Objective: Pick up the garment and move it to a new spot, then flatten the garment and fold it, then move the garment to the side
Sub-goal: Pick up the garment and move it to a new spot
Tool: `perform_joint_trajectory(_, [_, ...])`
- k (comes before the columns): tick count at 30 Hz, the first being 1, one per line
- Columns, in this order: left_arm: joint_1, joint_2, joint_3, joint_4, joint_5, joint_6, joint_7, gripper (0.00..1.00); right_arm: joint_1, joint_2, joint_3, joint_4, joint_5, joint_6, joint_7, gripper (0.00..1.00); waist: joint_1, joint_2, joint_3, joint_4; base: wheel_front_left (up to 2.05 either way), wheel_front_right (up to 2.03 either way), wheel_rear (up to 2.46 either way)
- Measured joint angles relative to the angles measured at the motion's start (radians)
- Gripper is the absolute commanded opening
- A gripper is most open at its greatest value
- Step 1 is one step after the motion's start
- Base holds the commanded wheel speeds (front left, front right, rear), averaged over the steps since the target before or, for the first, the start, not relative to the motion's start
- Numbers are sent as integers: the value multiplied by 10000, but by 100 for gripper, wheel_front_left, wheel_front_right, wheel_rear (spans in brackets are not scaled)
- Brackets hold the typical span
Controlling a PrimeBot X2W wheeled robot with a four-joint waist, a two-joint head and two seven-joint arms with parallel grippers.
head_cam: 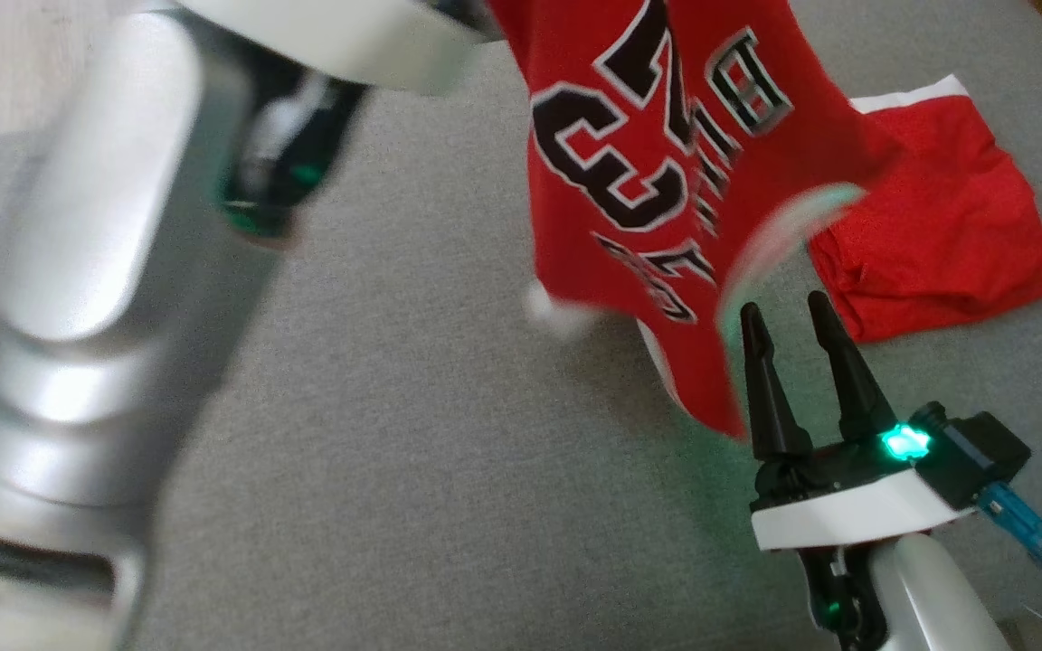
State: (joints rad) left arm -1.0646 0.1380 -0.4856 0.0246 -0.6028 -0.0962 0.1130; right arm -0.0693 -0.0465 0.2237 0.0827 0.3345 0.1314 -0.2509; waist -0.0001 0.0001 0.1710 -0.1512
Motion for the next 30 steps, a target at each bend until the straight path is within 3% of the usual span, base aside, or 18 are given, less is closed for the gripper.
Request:
perform_joint_trajectory(5, [12,1624,-479,1289,631,-201,259,0,-26,2,169,-81,88,0,0,100,1,0,262,-205,0,0,0])
perform_joint_trajectory(11, [-283,1870,-1532,3693,842,-322,-514,0,-211,2,489,-119,174,0,0,100,2,0,719,-693,0,0,0])
perform_joint_trajectory(12, [-444,1866,-1699,4025,871,-360,-786,90,-286,0,548,-136,176,0,0,100,2,0,794,-790,0,0,0])
perform_joint_trajectory(13, [-647,1856,-1814,4326,978,-362,-1087,100,-345,2,598,-167,176,0,0,100,3,0,868,-877,0,0,0])
perform_joint_trajectory(20, [-1859,1490,-2010,6374,1402,-362,-2458,100,-439,0,596,-186,263,0,0,100,3,0,1084,-1001,0,0,0])
perform_joint_trajectory(24, [-1836,1423,-2084,7193,1267,-362,-2987,100,-430,0,449,-163,61,0,-2,100,1,0,979,-504,0,0,0])
perform_joint_trajectory(30, [-1450,1423,-2059,7033,708,-362,-3452,100,-430,0,-54,-155,-259,0,-2,100,1,0,733,303,0,0,0])
